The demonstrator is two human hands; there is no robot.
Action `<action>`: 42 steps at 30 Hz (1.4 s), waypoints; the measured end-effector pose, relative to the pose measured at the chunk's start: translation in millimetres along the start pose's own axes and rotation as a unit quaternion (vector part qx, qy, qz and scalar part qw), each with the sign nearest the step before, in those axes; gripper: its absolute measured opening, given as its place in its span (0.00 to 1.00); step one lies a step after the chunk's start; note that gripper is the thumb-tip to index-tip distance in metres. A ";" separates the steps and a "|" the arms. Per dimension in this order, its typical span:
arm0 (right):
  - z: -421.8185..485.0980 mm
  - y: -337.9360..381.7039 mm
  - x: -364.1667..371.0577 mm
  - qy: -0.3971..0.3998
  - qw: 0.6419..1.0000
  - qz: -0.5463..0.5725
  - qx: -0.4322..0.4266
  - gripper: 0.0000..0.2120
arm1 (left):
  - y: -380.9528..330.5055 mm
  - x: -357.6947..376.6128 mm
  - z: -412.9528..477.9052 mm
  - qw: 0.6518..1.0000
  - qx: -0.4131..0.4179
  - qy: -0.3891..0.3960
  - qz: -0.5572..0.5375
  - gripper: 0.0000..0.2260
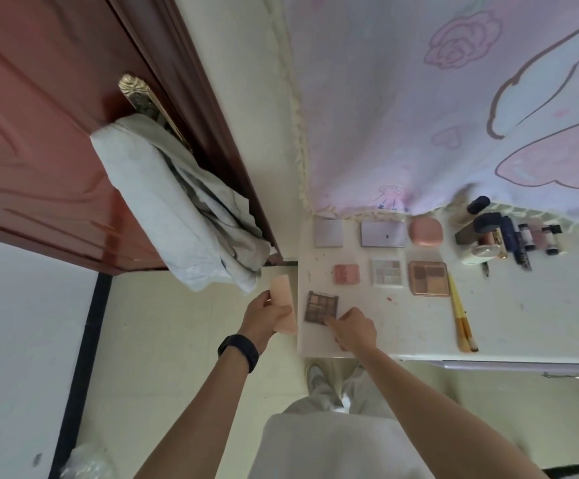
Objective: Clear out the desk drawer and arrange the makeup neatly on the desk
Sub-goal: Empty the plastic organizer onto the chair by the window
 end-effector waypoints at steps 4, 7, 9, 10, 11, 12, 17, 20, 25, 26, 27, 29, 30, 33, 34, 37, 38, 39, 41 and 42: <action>-21.3 -16.9 -16.6 0.030 0.980 0.196 0.014 0.15 | -9.9 21.1 -5.7 0.998 0.003 0.056 0.010 0.13; -45.8 -26.2 -42.5 0.096 0.937 0.336 -0.004 0.19 | -15.6 49.6 -7.1 0.997 -0.004 0.079 0.010 0.12; -59.9 -35.0 -68.2 0.106 0.920 0.376 -0.026 0.18 | -17.8 81.8 -9.2 0.994 -0.006 0.106 0.028 0.12; -64.7 -39.0 -80.0 0.096 0.912 0.397 -0.031 0.18 | -17.7 97.6 -10.4 0.992 -0.003 0.118 0.051 0.13; -67.9 -46.6 -94.0 0.071 0.904 0.421 -0.031 0.17 | -16.5 117.6 -13.3 0.988 -0.003 0.136 0.075 0.13; -69.2 -55.6 -107.5 0.038 0.894 0.445 -0.026 0.16 | -14.4 137.5 -17.0 0.984 -0.006 0.155 0.089 0.14; -63.0 -103.6 -171.5 -0.083 0.847 0.525 -0.005 0.09 | -4.2 232.1 -28.2 0.968 -0.015 0.215 0.131 0.14; -50.4 -130.4 -206.3 -0.121 0.852 0.509 -0.013 0.08 | 3.6 279.6 -29.2 0.957 -0.008 0.237 0.169 0.16; -10.3 -156.5 -273.7 -0.217 0.906 0.355 -0.082 0.03 | 22.1 320.3 -16.8 0.924 0.102 0.153 0.335 0.21; -0.4 -156.1 -286.5 -0.229 0.920 0.296 -0.114 0.04 | 22.5 323.1 -12.4 0.903 0.143 0.119 0.388 0.22; 8.8 -153.7 -297.6 -0.235 0.932 0.233 -0.149 0.04 | 21.5 325.7 -8.8 0.870 0.185 0.093 0.447 0.23; 26.5 -146.8 -313.7 -0.235 0.941 0.116 -0.214 0.03 | 20.1 331.9 -2.5 0.772 0.248 0.065 0.581 0.27; 33.5 -142.4 -317.8 -0.230 0.940 0.067 -0.241 0.04 | 20.9 333.7 1.2 0.722 0.266 0.064 0.636 0.29; 48.5 -125.5 -323.0 -0.214 0.922 -0.052 -0.320 0.06 | 26.8 335.6 11.3 0.645 0.254 0.083 0.716 0.35; 51.9 -119.9 -322.7 -0.208 0.912 -0.081 -0.344 0.07 | 29.2 334.7 13.8 0.639 0.241 0.089 0.725 0.35; 60.4 -108.3 -318.0 -0.177 0.898 -0.148 -0.374 0.11 | 34.7 330.6 17.5 0.648 0.198 0.100 0.729 0.32; 63.2 -106.4 -316.4 -0.166 0.897 -0.160 -0.377 0.12 | 36.6 329.9 17.6 0.654 0.188 0.102 0.726 0.32; 65.5 -105.2 -315.6 -0.160 0.897 -0.163 -0.379 0.12 | 37.9 329.6 17.5 0.659 0.183 0.102 0.723 0.32; 68.7 -103.1 -316.1 -0.154 0.899 -0.152 -0.381 0.14 | 38.0 330.4 17.3 0.664 0.181 0.097 0.719 0.33; 70.5 -102.0 -317.2 -0.151 0.900 -0.149 -0.380 0.15 | 37.4 331.1 17.6 0.667 0.181 0.095 0.716 0.32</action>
Point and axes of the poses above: each hand's wrist, its own z-axis towards the middle knuckle, its own x-axis out of the palm, y = z × x, the point moved 4 cm from there along z, towards the middle knuckle, and after that the axes turned 4 degrees about -y, right-handed, at the moved point
